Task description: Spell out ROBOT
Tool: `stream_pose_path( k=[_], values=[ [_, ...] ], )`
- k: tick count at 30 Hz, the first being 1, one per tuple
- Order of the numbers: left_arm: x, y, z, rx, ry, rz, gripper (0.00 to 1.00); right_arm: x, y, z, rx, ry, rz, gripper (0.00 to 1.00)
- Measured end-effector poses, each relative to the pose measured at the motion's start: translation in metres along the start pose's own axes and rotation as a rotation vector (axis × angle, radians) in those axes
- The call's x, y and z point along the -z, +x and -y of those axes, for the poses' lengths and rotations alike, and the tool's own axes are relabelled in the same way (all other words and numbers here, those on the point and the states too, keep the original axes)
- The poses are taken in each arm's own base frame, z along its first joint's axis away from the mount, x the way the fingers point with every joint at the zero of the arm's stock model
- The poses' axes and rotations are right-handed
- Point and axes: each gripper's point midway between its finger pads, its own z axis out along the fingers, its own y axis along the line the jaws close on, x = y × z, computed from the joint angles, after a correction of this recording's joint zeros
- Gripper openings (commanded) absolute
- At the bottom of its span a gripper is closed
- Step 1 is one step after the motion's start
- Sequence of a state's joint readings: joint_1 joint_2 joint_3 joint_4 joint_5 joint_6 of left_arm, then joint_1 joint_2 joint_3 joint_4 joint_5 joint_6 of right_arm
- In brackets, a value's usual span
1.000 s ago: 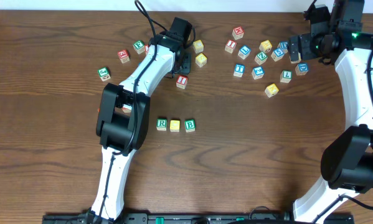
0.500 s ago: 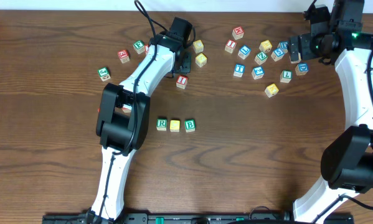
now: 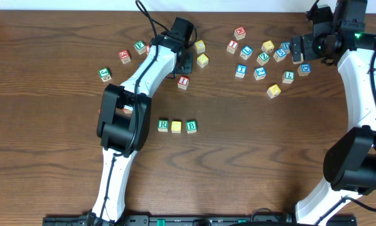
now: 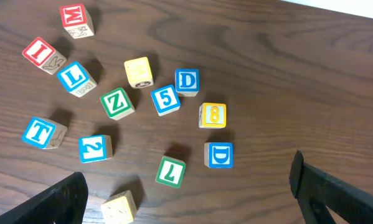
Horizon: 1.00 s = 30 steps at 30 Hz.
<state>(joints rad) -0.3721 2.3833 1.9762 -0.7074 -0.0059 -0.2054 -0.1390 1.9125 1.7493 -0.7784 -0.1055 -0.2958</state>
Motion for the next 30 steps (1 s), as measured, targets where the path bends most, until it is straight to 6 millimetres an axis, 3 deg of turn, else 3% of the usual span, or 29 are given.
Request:
stream_pose_path(
  k=[25,28,30],
  values=[
    [0.001,0.0,0.0,0.0,0.0,0.001,0.28,0.0,0.0,0.0,0.0,0.0,0.0,0.99],
    [0.008,-0.004,0.001,0.001,0.004,0.014,0.28,0.0,0.0,0.0,0.0,0.0,0.0,0.99],
    [0.025,-0.013,0.002,0.003,0.013,0.047,0.28,0.0,0.0,0.0,0.0,0.0,0.0,0.99]
  ],
)
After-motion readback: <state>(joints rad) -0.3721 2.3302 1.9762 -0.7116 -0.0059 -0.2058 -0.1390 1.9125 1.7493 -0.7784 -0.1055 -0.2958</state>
